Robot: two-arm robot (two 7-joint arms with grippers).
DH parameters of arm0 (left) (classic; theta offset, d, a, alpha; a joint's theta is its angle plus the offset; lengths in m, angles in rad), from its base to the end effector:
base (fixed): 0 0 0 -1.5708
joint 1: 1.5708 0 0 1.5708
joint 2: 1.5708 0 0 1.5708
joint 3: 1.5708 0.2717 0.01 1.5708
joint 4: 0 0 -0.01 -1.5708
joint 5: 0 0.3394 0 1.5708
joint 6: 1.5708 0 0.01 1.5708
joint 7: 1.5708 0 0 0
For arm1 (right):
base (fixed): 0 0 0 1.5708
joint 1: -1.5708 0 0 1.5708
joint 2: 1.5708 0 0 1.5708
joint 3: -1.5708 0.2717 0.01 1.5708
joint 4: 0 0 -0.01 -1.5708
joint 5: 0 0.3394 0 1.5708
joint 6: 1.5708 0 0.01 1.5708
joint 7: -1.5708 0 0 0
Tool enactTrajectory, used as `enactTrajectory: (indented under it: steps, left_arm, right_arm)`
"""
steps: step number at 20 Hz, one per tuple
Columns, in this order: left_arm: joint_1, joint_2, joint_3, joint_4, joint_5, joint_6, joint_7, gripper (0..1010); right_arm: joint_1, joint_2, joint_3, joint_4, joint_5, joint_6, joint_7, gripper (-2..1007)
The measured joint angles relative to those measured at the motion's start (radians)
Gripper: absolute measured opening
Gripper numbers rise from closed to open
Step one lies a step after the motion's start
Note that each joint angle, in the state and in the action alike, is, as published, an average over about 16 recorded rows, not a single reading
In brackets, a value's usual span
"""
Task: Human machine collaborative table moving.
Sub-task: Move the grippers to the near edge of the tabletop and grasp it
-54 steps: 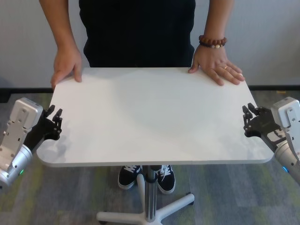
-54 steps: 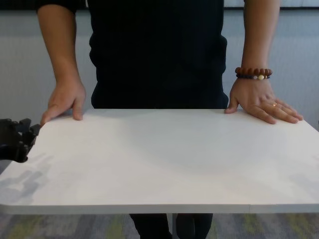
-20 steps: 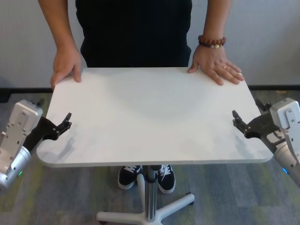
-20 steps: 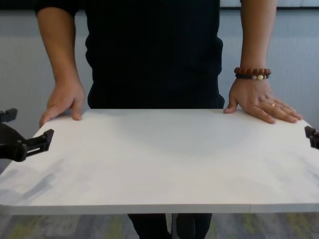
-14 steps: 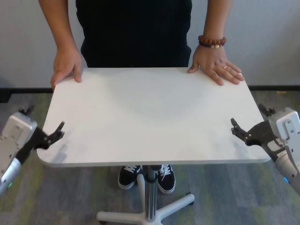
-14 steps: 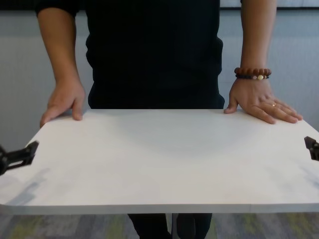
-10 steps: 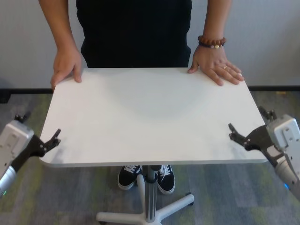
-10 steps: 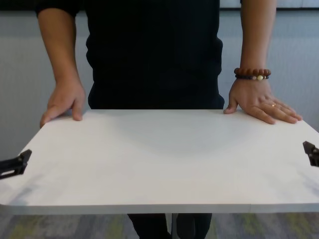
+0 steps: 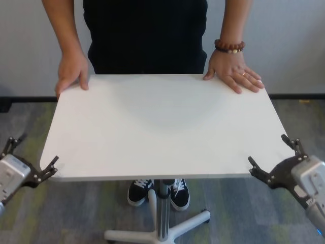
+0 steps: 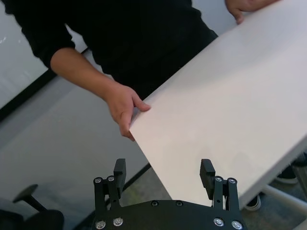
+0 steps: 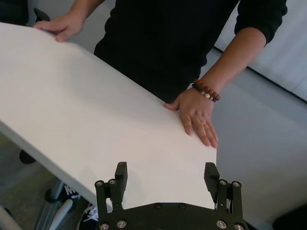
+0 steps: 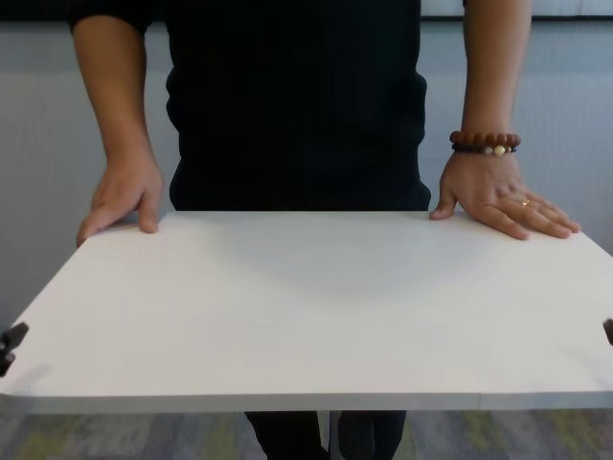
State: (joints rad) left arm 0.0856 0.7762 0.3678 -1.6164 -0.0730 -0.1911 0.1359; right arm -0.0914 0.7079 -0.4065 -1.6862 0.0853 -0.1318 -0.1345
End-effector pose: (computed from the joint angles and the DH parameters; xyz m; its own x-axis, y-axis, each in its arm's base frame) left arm 0.3102 0.0928 -0.3063 0.2855 0.7624 0.5807 -0.9503 0.3036 0.0686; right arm 0.3024 -0.0487 -0.3033 0.3266 -0.7999 0.5034 0.9384 0.3381 -0.0717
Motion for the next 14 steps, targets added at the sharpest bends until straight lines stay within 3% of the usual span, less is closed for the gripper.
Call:
enactTrajectory:
  steps: [8,14]
  left_arm:
    - [0.117,0.060,-0.020,-0.082,0.135,-0.010,0.078,1000]
    - [0.187,0.082,-0.026,-0.116,0.204,-0.008,0.106,1000]
  right_arm:
    - [-0.152,0.073,0.029,-0.111,-0.082,0.004,-0.049,1005]
    - [-0.243,0.112,0.046,-0.159,-0.147,0.034,-0.083,1005]
